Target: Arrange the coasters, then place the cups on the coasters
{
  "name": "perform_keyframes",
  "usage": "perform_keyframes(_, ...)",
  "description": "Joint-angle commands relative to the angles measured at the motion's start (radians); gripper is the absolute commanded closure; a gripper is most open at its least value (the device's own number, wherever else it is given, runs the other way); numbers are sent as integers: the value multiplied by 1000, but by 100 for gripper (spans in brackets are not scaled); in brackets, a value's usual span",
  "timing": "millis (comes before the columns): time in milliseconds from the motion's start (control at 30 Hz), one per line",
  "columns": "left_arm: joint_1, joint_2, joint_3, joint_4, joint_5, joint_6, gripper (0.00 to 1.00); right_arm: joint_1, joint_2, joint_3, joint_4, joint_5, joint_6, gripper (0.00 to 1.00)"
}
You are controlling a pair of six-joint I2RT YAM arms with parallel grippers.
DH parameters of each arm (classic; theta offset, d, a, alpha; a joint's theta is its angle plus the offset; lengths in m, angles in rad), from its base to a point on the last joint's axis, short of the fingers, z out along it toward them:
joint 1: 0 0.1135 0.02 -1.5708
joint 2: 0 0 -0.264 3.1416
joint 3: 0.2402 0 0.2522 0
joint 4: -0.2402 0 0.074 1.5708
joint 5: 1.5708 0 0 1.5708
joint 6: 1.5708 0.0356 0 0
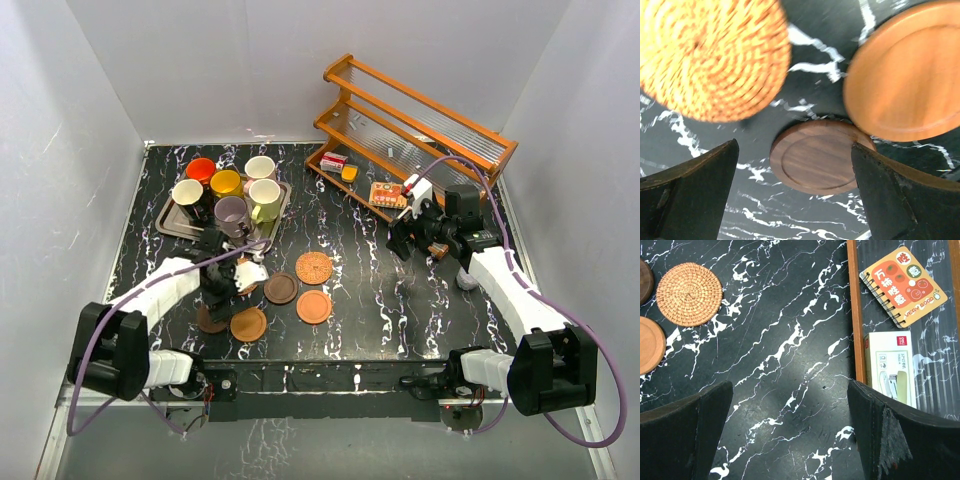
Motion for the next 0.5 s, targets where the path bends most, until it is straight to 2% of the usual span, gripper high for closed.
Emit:
perform_keyframes(0,-107,61,5,-90,130,-88,7,-8,-6,-15,53,16,-14,2)
perform_keyframes(233,-228,37,43,-37,209,-128,7,-9,-4,-15,54,28,-16,2)
perform_keyframes(467,-306,81,56,87,187,-142,8,-15,7,-15,52,26,-17,2)
